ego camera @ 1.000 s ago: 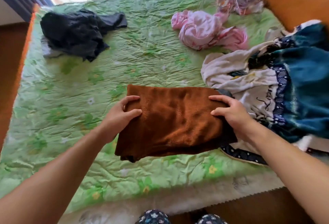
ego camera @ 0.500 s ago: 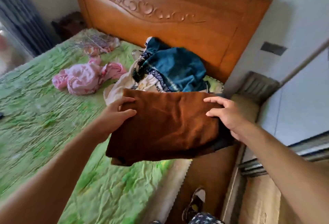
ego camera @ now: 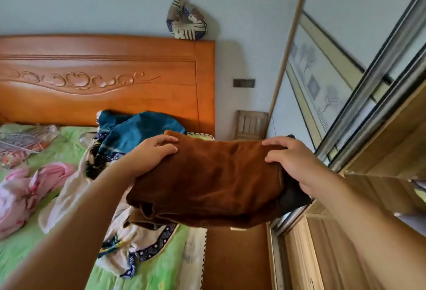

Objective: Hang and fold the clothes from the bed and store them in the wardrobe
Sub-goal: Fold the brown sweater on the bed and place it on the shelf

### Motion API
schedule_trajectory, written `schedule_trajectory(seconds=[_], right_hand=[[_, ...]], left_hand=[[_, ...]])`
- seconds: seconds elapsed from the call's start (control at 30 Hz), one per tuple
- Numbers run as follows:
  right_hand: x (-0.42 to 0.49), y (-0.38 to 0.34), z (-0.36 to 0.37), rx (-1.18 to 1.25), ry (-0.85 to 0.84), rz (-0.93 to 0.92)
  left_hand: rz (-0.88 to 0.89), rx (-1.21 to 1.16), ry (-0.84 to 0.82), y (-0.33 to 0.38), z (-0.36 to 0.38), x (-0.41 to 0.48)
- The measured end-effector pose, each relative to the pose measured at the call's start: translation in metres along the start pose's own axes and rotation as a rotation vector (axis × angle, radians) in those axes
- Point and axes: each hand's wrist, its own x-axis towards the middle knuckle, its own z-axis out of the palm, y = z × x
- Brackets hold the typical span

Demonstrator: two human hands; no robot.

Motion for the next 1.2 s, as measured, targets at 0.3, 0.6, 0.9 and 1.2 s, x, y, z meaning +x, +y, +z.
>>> schedule_trajectory(seconds=[0.3,0.6,0.9,1.2], right_hand=[[0.009,-0.022,-0.072,0.052,0.259,0.020],[-0.016,-0.062,-0.103,0.052,0.621,0.058],[-0.128,-0.140,-0.125,-0.003,0.928,-0.005],[-0.273,-0.167,-0.166,0.006,1.298,0.010]], left_hand=[[0.226,0.214,-0.243,0.104,0.030,0.098],[0.556,0.324,-0.487,0.220,0.059,0.172],[0.870,0.315,-0.751,0.329,0.079,0.141],[1.028,0.180,-1.047,0.418,0.147,0.017]])
